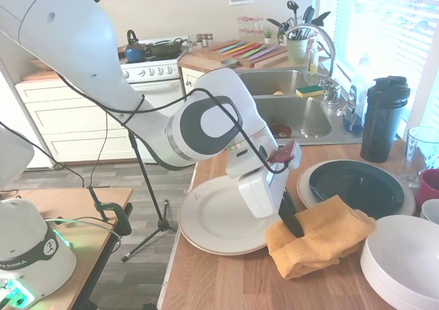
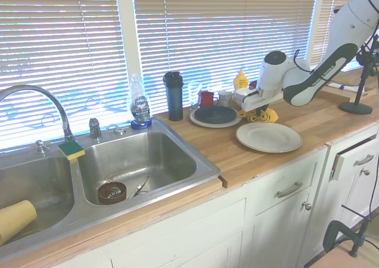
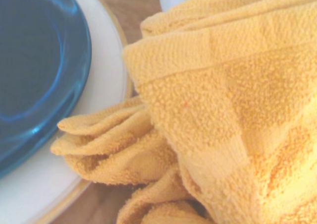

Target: Wipe the white plate in clockwise motion

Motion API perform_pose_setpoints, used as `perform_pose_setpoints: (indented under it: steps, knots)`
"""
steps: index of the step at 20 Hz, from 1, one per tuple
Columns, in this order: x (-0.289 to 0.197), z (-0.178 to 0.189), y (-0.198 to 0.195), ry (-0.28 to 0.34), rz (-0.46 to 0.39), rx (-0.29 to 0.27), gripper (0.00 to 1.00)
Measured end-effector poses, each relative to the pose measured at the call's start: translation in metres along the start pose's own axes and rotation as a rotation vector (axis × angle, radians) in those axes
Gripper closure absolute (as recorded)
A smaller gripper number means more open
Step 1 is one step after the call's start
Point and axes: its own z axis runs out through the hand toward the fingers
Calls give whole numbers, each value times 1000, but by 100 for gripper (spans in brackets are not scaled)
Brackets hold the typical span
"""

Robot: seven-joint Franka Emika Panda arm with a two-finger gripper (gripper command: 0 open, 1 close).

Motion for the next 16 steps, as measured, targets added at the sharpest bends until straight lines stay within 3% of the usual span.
perform_pose_setpoints:
  steps: [8,16]
  knots:
    - [24,-33,-11,0,88,43,100]
    - [35,-119,-28,-2,134,106,100]
